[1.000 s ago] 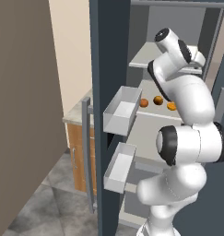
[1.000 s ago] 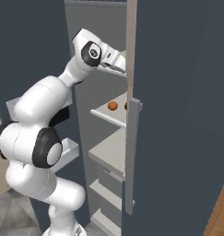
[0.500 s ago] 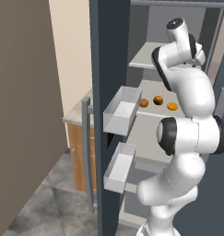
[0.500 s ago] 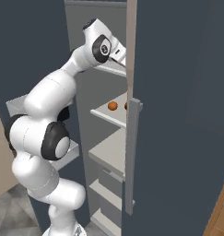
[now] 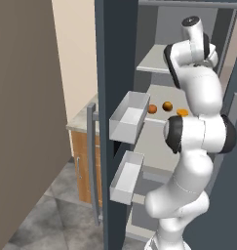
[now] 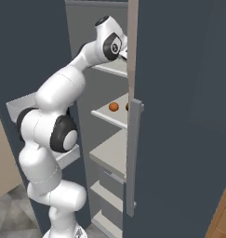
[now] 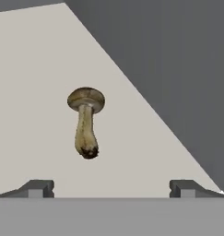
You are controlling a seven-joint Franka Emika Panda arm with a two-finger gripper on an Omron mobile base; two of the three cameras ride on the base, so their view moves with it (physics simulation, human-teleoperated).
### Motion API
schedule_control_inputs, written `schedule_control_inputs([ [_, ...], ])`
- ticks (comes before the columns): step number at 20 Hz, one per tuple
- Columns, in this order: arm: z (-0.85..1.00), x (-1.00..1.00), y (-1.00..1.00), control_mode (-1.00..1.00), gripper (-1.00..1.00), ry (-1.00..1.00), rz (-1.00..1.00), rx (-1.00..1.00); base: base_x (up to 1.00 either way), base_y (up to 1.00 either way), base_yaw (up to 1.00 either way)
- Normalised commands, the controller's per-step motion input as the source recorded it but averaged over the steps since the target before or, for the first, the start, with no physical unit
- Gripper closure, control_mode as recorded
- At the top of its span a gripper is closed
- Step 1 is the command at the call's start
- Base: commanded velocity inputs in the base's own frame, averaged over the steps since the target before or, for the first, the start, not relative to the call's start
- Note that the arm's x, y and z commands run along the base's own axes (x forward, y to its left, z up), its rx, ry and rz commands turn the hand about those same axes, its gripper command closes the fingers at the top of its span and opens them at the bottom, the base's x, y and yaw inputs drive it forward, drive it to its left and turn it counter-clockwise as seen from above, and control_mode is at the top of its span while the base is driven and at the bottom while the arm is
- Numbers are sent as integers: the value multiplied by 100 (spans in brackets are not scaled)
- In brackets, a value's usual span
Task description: Take the mango and mushroom from the highest rack and move them to the second highest rack where the orange and tangerine are located, to maximize freezer space. Close the freezer door after rearranging.
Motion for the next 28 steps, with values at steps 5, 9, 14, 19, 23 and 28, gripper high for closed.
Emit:
schedule_control_inputs([
  [5,-1,26,-20,-100,-100,9,1,0,0,0,0],
  [9,-3,28,-22,-100,-100,9,1,1,0,0,0],
  [14,-7,29,-23,-100,-100,0,1,8,0,0,0],
  [19,-11,29,-19,-100,-100,0,0,7,0,0,0],
  [23,-17,29,-8,-100,-100,0,0,0,0,0,0],
  [28,-24,19,-4,-100,-100,0,0,0,0,0,0],
])
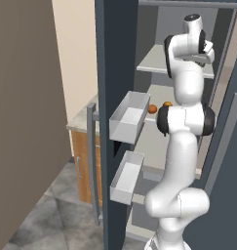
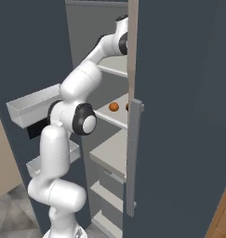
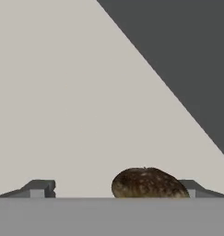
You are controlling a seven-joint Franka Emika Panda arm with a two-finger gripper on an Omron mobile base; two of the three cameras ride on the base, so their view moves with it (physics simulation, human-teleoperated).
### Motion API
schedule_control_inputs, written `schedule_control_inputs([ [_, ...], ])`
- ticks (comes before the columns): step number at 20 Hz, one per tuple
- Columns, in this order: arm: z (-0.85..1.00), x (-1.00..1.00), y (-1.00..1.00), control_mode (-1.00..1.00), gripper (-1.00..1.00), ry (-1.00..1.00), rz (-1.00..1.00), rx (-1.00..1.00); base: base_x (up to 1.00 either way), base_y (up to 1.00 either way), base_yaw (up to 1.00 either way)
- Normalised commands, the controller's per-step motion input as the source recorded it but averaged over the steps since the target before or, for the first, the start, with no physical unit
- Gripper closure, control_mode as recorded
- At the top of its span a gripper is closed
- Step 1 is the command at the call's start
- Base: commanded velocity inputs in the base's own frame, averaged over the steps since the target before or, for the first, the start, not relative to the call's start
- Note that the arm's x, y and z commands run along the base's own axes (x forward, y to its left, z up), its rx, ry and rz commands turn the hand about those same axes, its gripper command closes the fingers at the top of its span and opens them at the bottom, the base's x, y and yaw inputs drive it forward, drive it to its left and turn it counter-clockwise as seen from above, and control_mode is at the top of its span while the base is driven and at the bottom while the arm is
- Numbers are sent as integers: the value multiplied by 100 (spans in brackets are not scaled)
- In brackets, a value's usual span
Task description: Take the mango and mushroom from the highest rack and move them to the second highest rack where the orange and tangerine are located, to maximize freezer space. Close the freezer door after rearranging.
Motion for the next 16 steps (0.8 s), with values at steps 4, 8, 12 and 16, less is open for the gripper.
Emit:
schedule_control_inputs([
  [4,-32,11,-5,-100,-100,0,0,0,0,0,0],
  [8,-40,6,0,-100,100,0,0,0,0,0,0],
  [12,-35,0,-6,-100,100,-2,0,0,0,0,0],
  [16,-24,0,1,-100,100,-21,0,0,0,0,0],
])
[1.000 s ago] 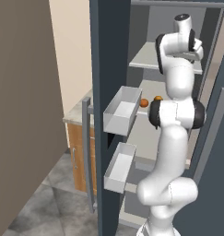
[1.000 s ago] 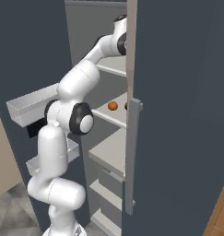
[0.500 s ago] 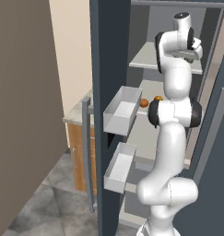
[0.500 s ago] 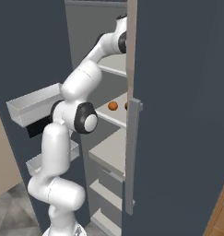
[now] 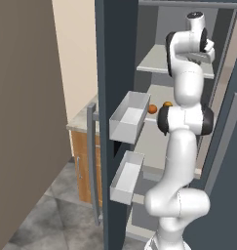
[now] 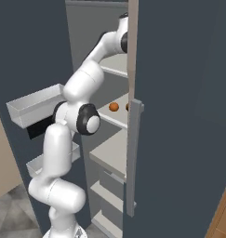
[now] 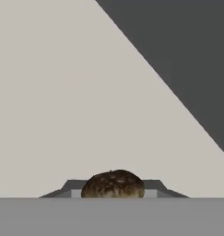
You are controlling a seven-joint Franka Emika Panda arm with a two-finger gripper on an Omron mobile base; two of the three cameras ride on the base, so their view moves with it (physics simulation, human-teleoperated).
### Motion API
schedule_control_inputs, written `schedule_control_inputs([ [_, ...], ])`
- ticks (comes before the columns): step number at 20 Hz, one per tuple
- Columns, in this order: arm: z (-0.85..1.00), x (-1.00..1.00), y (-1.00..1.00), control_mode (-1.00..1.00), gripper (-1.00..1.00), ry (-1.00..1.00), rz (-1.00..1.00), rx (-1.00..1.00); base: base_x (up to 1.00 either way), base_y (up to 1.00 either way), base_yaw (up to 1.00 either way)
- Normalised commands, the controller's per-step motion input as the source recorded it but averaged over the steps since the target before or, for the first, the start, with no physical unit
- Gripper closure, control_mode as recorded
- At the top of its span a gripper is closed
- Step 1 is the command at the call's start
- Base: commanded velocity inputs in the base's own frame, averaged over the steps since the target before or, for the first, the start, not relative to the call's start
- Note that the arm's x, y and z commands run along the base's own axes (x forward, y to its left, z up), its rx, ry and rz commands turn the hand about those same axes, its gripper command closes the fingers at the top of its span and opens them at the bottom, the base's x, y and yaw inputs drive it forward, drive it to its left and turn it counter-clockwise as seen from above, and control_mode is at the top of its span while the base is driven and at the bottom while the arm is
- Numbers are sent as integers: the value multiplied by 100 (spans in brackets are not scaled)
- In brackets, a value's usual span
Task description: Take the mango and mushroom from the highest rack and move them to the second highest rack where the orange and tangerine are located, to maximize freezer space. Close the freezer door after rearranging.
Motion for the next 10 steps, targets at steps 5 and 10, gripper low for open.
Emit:
schedule_control_inputs([
  [5,-13,0,11,-100,100,-34,0,0,0,0,0],
  [10,-17,0,31,-100,100,-15,0,0,0,0,0],
])
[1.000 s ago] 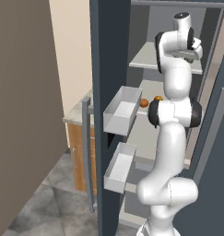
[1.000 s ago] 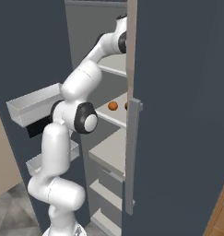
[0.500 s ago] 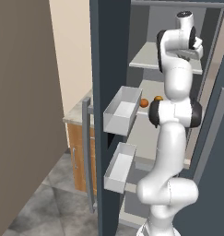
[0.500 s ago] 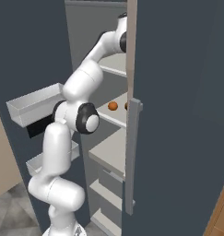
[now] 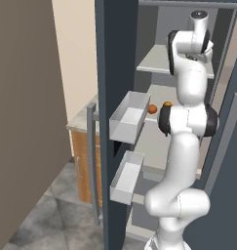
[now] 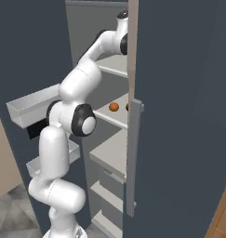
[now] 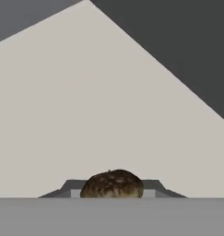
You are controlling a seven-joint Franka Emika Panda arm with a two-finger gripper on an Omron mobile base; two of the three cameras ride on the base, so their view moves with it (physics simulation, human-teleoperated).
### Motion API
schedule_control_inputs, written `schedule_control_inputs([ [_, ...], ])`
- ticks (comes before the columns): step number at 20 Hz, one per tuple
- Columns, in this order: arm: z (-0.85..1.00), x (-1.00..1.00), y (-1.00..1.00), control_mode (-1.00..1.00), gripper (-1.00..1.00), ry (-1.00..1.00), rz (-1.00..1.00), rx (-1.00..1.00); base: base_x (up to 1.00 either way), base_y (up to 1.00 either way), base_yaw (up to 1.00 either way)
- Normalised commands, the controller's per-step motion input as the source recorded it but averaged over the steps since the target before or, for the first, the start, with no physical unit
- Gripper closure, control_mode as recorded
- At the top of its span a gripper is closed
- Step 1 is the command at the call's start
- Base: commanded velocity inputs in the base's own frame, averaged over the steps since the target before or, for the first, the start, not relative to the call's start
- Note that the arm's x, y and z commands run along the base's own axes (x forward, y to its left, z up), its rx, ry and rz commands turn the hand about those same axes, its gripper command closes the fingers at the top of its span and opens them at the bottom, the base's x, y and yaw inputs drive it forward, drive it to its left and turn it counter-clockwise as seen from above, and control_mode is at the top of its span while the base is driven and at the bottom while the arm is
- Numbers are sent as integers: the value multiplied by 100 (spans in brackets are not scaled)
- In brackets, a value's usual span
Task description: Take the mango and mushroom from the highest rack and move them to the second highest rack where the orange and tangerine are located, to maximize freezer space. Close the freezer door after rearranging.
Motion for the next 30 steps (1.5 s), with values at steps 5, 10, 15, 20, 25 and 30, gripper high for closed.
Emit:
schedule_control_inputs([
  [5,-5,-17,33,-100,100,-11,0,0,0,0,0],
  [10,0,-66,48,-100,100,-9,0,-5,0,0,0],
  [15,0,-76,53,-100,100,0,0,-6,0,0,0],
  [20,0,-85,47,-100,100,0,0,-2,0,0,0],
  [25,-11,-70,41,-100,100,0,0,-1,0,0,0],
  [30,-38,-16,21,-100,100,0,0,-13,0,0,0],
])
